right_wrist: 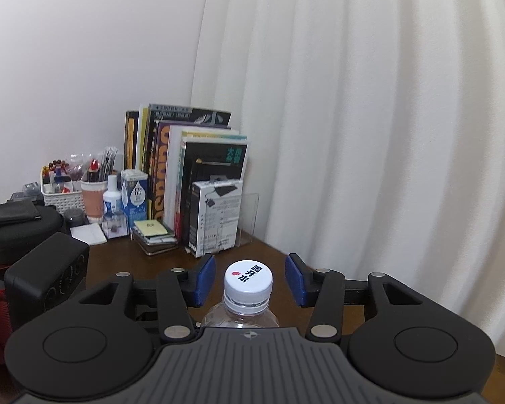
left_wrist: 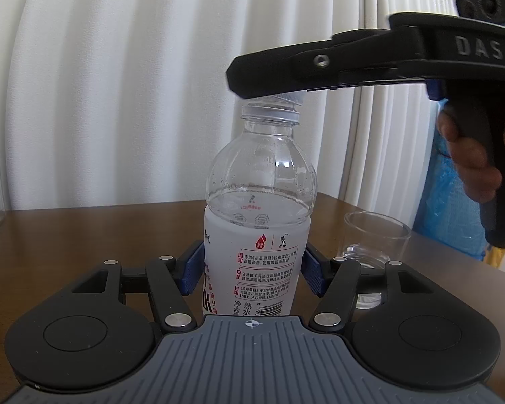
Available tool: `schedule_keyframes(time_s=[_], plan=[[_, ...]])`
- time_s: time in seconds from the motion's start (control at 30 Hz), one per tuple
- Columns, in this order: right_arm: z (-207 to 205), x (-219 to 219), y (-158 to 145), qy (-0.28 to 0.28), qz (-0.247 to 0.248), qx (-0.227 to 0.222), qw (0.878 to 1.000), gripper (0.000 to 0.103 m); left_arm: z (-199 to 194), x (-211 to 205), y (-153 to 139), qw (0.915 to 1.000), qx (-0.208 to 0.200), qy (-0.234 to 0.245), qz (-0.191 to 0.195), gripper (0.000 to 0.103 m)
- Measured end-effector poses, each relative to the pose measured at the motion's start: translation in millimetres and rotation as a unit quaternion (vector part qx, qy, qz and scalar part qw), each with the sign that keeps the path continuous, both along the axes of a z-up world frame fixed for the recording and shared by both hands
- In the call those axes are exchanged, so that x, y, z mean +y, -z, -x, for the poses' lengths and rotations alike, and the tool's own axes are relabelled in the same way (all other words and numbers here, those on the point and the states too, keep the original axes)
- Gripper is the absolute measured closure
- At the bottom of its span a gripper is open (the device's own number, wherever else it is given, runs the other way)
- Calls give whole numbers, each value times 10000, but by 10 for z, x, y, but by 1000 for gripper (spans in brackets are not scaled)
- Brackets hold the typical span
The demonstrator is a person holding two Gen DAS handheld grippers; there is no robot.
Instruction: Unscrew bottle cap and pour
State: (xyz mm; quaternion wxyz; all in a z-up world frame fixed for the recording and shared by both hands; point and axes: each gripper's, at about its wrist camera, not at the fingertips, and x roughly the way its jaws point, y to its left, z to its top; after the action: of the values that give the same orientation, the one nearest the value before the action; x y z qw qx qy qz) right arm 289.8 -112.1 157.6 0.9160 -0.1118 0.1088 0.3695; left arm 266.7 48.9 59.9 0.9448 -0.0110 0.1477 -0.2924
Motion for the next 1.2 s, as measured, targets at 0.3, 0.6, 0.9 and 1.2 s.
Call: schedule_keyframes(time_s=[0.3,0.6,0.9,1.2], plan=[[-28,13,47,115,-125,25,9999,71,30,-16,4,10000,1,-6,3,43],[-156,-19,-61,-211,34,476,9986,71,42,-17,20,10000,-54,0,-43,43],[-273,-55,-115,-572,213,906,9940,71,31,-25,26,9999,-92,10,-74,43],[-264,-80,-103,-633,189,821,9944,71,19,-16,39,9999,-90,4,-78,44]])
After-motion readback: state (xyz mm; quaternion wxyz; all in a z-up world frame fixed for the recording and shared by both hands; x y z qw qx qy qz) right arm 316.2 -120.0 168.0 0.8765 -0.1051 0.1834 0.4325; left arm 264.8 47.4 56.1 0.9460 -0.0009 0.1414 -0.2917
